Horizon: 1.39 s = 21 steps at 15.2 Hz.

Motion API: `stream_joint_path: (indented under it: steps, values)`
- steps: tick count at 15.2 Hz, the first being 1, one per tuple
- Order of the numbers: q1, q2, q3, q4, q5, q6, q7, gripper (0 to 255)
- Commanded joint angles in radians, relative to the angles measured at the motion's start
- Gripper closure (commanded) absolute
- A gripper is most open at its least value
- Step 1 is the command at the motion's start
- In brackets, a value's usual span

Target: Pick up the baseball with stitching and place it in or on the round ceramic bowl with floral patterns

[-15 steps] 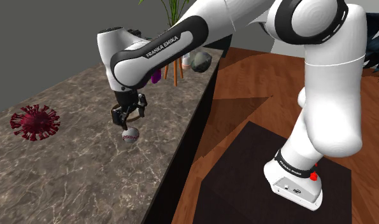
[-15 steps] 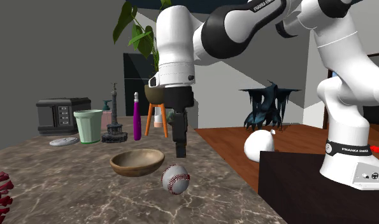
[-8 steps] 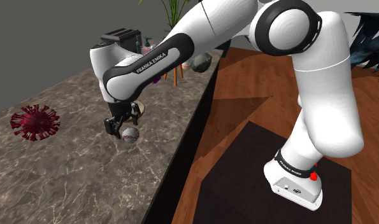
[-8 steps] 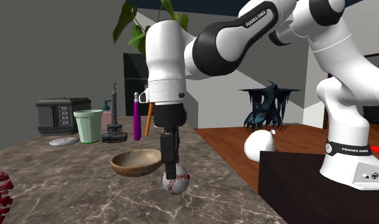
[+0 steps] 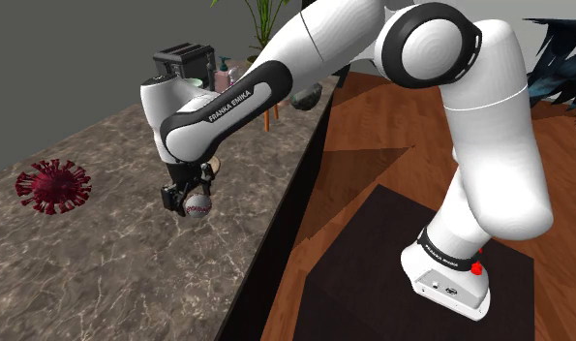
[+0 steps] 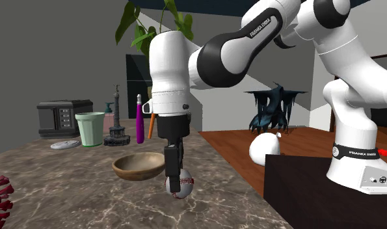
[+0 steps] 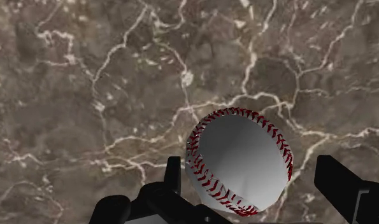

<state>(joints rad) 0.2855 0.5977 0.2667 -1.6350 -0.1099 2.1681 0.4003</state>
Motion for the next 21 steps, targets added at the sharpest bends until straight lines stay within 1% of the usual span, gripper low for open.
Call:
stream_joint_path:
  steps: [1,2,3,12,21]
  values:
    - [0.000,0.000,0.000,0.000,0.000,0.000,0.000,0]
    - [0.000,0.000,0.000,0.000,0.000,0.000,0.000,0]
    - [0.000,0.000,0.000,0.000,0.000,0.000,0.000,255]
    - [0.000,0.000,0.000,0.000,0.000,0.000,0.000,255]
    - [-0.007,-0.061,0.011,0.031,0.016,-0.090,-0.006,255]
